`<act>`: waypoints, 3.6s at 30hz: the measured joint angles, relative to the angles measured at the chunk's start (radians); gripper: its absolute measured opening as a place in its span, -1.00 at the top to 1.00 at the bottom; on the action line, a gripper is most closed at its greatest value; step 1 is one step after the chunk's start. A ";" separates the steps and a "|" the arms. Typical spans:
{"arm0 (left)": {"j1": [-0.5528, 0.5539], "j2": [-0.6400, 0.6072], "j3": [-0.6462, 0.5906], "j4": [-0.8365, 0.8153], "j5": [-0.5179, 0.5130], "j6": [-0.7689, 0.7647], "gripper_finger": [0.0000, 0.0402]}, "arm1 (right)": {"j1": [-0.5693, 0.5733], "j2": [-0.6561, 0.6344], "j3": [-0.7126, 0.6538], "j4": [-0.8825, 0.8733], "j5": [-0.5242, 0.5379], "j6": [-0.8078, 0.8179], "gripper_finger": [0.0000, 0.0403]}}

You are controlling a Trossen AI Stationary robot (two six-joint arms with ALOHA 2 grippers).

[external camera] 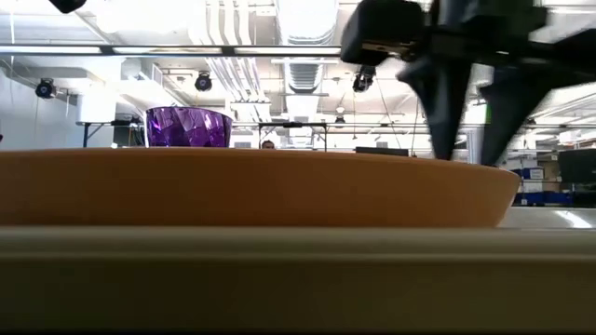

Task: Pick and place plate/cup/fork/spoon on tray
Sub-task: Put the orange fork on the gray serving tray

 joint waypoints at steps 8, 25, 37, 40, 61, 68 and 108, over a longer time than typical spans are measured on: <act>0.000 0.000 0.000 0.000 0.000 0.001 0.64 | -0.192 -0.007 0.122 -0.090 0.160 -0.331 0.33; 0.000 0.000 0.000 0.000 0.000 0.004 0.64 | -0.628 0.003 0.168 0.260 0.065 -0.976 0.33; 0.000 0.000 0.000 0.000 0.000 0.004 0.64 | -0.696 0.105 0.181 0.337 -0.052 -1.057 0.33; 0.000 0.000 0.000 0.000 0.000 0.003 0.64 | -0.707 0.148 0.227 0.352 -0.092 -1.084 0.33; 0.000 0.000 0.000 0.000 0.000 -0.003 0.64 | -0.722 0.534 0.797 -0.075 -0.049 -1.085 0.33; 0.000 0.000 0.000 0.000 0.000 0.003 0.64 | -0.724 0.538 0.797 -0.054 -0.006 -0.970 0.33; 0.000 0.000 0.000 0.000 0.004 0.028 0.64 | -0.766 0.580 0.756 -0.081 -0.044 -1.005 0.94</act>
